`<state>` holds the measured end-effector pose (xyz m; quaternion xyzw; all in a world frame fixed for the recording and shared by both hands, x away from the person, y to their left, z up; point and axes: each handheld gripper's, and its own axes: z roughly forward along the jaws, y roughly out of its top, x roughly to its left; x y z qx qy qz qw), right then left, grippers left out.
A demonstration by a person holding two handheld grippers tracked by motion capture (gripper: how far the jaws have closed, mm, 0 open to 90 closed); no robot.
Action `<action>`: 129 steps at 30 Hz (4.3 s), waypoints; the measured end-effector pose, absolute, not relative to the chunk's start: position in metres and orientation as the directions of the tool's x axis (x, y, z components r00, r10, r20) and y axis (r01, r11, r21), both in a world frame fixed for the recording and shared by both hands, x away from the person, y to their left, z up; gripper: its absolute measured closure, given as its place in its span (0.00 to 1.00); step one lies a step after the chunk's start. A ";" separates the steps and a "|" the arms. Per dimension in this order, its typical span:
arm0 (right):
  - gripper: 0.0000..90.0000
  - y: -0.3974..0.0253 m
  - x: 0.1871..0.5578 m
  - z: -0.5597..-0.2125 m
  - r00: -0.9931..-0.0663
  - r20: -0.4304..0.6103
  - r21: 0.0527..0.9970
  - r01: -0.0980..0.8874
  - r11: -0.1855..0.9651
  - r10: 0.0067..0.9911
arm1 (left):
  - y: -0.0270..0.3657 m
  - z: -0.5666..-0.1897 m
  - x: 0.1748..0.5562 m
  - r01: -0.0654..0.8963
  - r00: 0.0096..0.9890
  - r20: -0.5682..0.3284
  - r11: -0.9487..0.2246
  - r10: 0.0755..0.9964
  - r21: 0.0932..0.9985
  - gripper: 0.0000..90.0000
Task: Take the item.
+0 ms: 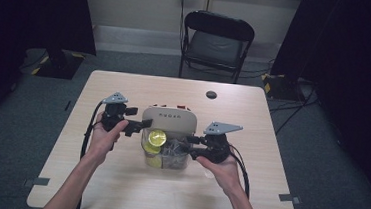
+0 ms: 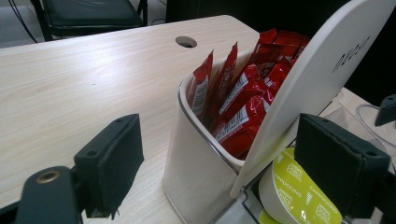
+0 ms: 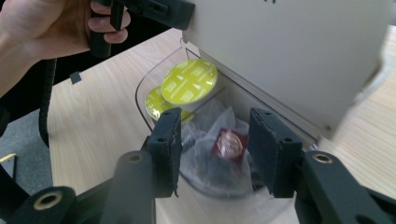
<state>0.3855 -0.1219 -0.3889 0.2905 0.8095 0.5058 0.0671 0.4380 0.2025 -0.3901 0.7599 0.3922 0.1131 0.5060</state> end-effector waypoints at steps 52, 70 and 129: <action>1.00 -0.111 0.401 -0.402 -0.827 0.206 0.832 0.429 0.351 0.523 | 0.200 -0.391 0.435 0.499 0.665 -0.239 -0.183 0.707 0.847 0.20; 1.00 -0.118 0.399 -0.391 -0.823 0.202 0.856 0.412 0.313 0.531 | 0.199 -0.392 0.435 0.504 0.669 -0.249 -0.182 0.700 0.844 0.20; 1.00 -0.212 0.363 -0.379 -0.730 0.212 0.874 0.439 0.207 0.650 | 0.200 -0.394 0.437 0.521 0.664 -0.265 -0.179 0.699 0.834 0.21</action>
